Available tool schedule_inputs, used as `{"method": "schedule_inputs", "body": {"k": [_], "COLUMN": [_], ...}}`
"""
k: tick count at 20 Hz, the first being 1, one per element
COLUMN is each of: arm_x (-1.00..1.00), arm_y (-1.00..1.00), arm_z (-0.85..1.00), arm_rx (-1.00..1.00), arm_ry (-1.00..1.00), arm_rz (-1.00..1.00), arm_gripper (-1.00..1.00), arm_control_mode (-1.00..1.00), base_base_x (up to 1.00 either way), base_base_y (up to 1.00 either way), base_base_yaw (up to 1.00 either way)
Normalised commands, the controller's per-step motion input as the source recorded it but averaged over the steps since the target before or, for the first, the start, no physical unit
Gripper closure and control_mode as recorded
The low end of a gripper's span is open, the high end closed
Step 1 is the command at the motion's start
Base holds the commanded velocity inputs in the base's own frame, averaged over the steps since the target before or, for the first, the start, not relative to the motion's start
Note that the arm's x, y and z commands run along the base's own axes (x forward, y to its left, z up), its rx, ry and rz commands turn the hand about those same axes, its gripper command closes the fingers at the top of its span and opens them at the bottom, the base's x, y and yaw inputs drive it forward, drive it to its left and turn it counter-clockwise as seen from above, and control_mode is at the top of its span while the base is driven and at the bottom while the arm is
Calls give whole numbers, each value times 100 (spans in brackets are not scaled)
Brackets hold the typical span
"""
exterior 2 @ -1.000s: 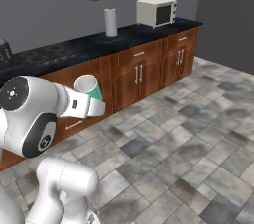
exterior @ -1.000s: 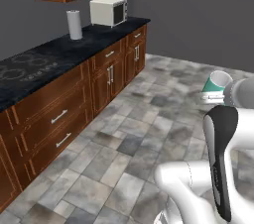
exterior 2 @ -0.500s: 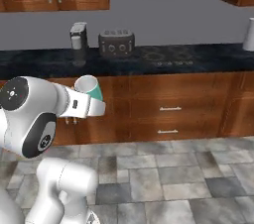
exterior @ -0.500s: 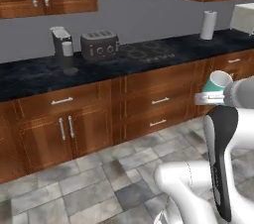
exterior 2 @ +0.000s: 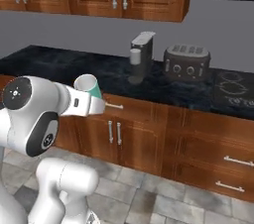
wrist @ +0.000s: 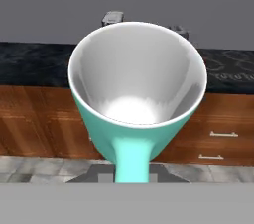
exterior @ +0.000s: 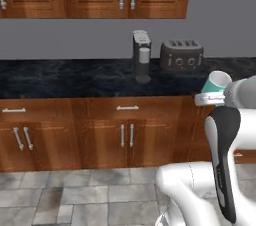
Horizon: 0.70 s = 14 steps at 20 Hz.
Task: Clear the mugs and bowl far away from the sink.
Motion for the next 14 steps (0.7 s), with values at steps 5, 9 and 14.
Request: {"method": "schedule_inputs", "body": {"k": [5,9,14], "arm_x": [0,0,0], "arm_y": [0,0,0], "arm_z": [0,0,0], "arm_rx": [0,0,0], "arm_ry": [0,0,0], "arm_rz": [0,0,0], "arm_gripper": [100,100,100], "arm_control_mode": [100,100,100], "base_base_x": [94,53,-2], "base_base_y": [-36,-55,-30], "base_base_yaw": [18,-13,-51]}}
